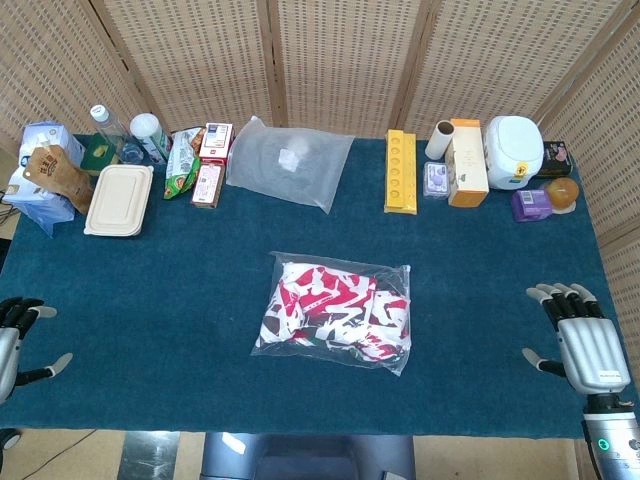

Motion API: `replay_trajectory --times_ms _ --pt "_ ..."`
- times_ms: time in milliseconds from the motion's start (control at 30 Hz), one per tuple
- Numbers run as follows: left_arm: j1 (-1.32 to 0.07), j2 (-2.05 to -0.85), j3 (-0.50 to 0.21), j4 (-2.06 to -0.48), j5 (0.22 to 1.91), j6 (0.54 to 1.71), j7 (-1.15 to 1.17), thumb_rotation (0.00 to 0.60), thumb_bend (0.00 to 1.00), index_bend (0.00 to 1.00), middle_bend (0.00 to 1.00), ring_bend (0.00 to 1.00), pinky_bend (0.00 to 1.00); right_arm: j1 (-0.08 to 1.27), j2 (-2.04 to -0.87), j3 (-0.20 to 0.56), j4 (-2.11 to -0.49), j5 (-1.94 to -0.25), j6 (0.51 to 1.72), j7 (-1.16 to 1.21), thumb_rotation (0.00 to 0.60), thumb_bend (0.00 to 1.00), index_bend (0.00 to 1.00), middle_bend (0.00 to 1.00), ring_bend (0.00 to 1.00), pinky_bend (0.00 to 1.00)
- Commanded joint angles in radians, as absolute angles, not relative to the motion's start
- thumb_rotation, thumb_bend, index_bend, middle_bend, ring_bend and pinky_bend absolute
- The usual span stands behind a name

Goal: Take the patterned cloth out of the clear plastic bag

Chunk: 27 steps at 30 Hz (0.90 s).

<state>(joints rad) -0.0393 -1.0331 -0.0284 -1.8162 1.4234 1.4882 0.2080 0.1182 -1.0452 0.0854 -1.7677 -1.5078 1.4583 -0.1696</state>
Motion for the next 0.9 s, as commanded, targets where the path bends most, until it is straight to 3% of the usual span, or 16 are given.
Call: replay_trajectory --times_ms 33,633,900 --pt "-0.039 -1.033 -0.028 -1.818 1.423 1.488 0.206 0.600 0.13 0.32 0.25 0.16 0.19 0.117 -1.043 0.084 -1.766 -1.508 1.459 -0.167 0.592 0.09 0.22 0.24 0.19 0.13" --pt "-0.068 -0.990 -0.030 -1.824 1.481 1.471 0.201 0.600 0.13 0.32 0.25 0.16 0.19 0.082 -1.030 0.067 -1.777 -1.537 1.512 -0.158 0.592 0.09 0.22 0.24 0.19 0.13" --pt "-0.217 -0.959 -0.057 -1.837 1.502 1.265 0.172 0.600 0.13 0.31 0.25 0.16 0.19 0.075 -1.032 0.062 -1.776 -1.539 1.516 -0.157 0.589 0.09 0.22 0.24 0.19 0.13"
